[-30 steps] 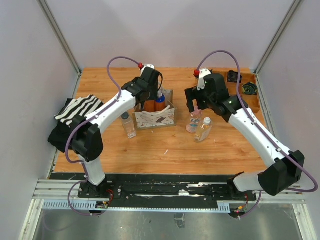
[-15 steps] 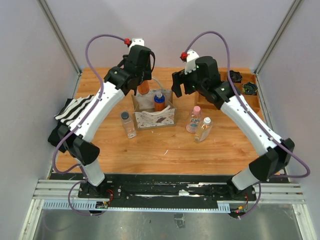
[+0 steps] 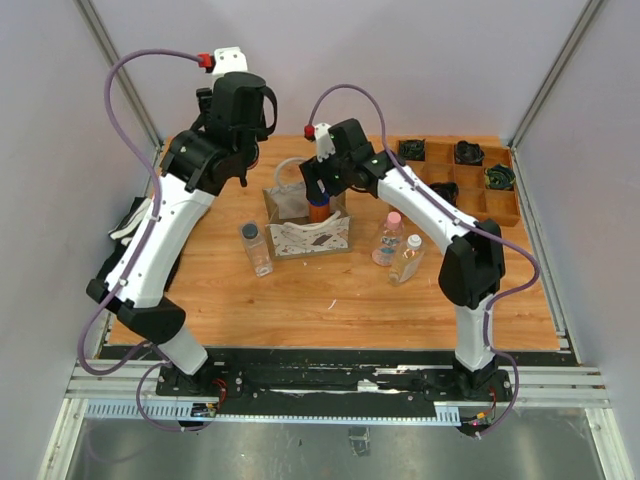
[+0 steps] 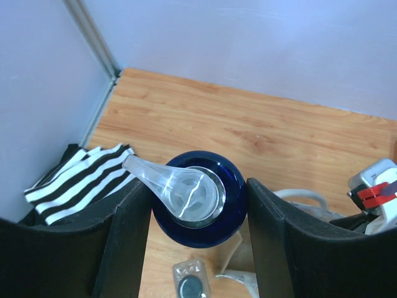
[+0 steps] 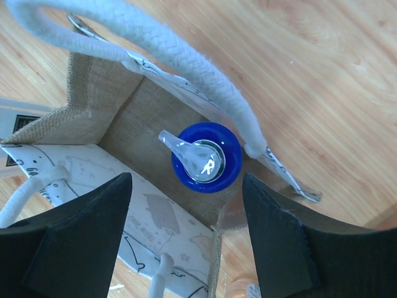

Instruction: Take the personal care products out of the canvas bag

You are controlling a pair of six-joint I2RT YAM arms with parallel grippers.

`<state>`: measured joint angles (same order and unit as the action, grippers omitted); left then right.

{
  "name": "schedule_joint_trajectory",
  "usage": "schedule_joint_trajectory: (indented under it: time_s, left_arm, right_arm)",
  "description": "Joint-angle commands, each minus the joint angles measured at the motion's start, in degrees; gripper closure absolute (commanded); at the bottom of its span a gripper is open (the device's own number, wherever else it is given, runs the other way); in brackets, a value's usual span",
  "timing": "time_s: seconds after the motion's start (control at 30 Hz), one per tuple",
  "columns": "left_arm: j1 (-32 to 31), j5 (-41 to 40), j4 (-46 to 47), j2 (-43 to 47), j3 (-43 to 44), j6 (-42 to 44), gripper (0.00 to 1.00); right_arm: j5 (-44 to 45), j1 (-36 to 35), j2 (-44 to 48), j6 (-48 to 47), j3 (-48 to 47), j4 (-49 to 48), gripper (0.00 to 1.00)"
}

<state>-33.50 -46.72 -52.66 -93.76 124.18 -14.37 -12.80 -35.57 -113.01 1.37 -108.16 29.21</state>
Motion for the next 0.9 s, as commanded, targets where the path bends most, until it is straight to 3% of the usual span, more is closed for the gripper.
schedule_joint_trajectory:
  time_s: [0.0, 0.37, 0.63, 0.73, 0.87]
  left_arm:
    - [0.28, -7.20, 2.87, 4.73, -4.71, -1.27, 0.99]
    - [4.62, -3.01, 13.50, 13.56, -30.92, -8.16, 0.99]
    - [6.18, -1.53, 18.58, 16.37, -43.71, -12.75, 1.00]
    - [6.69, -0.82, 22.40, 17.64, -49.05, -13.62, 0.99]
    - [7.61, -0.40, 23.99, 17.46, -52.63, -14.40, 0.99]
  right_arm:
    - [-0.30, -1.49, -2.54, -0.85, -2.45, 2.48, 0.28]
    - [3.48, -1.91, -8.40, -0.88, -2.29, 1.51, 0.32]
    - [5.93, -1.90, -10.40, -0.92, -1.71, -1.67, 0.31]
    - [5.73, -1.96, -10.16, -0.97, -0.70, -3.25, 0.44]
    - [5.20, -1.95, -6.91, -1.72, 3.88, -8.66, 0.70]
